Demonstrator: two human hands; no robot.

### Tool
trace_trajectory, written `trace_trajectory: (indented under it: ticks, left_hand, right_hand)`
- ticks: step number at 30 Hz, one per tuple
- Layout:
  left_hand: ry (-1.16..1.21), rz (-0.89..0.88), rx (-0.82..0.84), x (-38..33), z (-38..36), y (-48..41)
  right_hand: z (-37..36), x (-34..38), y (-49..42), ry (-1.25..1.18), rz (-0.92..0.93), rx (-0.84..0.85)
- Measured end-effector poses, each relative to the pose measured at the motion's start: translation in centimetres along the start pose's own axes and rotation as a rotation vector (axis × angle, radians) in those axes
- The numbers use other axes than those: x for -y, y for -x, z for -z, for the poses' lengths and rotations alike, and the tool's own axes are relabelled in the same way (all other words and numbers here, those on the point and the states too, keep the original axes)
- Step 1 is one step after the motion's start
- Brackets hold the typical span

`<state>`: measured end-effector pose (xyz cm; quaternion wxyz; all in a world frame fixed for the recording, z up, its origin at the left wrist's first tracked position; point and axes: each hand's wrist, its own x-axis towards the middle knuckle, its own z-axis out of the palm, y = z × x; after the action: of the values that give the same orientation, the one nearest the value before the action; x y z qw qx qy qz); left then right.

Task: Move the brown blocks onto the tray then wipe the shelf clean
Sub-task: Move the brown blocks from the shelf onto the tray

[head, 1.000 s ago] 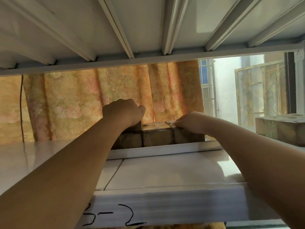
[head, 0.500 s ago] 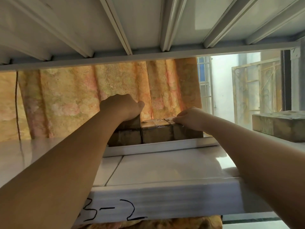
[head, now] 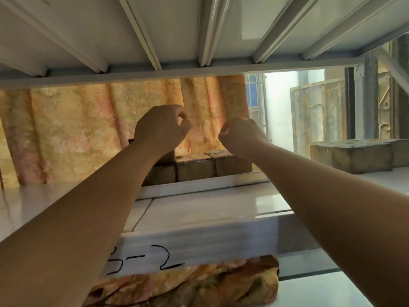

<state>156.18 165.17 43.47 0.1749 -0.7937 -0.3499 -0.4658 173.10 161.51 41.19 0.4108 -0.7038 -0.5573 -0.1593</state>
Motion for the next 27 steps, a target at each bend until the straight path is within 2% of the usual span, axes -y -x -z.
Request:
trace_trajectory:
  ticks: [2,4,8,10,14,17,21,23,27]
  left_hand:
    - [0.003,-0.035,-0.025,-1.7,0.0,-0.3]
    - [0.018,-0.073,0.019,-3.8,-0.3,-0.5]
    - [0.035,-0.191,0.245,-9.3,-1.5,-1.0]
    - [0.05,-0.214,0.359,-12.2,-2.4,-1.6]
    - [0.045,-0.268,0.443,-18.2,-5.8,-2.6]
    - [0.025,-0.234,0.488,-22.3,-8.9,-3.0]
    - [0.074,-0.171,0.473,-26.7,-11.9,-3.7]
    - [0.111,-0.158,0.466,-28.6,-12.8,-4.0]
    - [0.122,-0.113,0.454,-32.1,-14.5,-4.2]
  right_hand:
    - [0.9,0.0,0.0,0.054,0.043,0.008]
    - [2.3,-0.7,0.3,0.093,0.079,-0.007]
    - [5.2,-3.9,0.9,0.173,0.13,-0.048]
    - [6.6,-6.3,0.8,0.22,0.117,-0.06]
    - [9.5,-12.5,0.8,0.256,0.015,-0.114]
    - [11.3,-17.7,0.9,0.273,-0.047,-0.055]
    - [15.1,-23.6,0.2,0.288,-0.066,-0.118]
    - [16.8,-26.4,-0.4,0.279,-0.086,-0.077]
    - [18.3,-30.4,-0.7,0.221,-0.053,0.165]
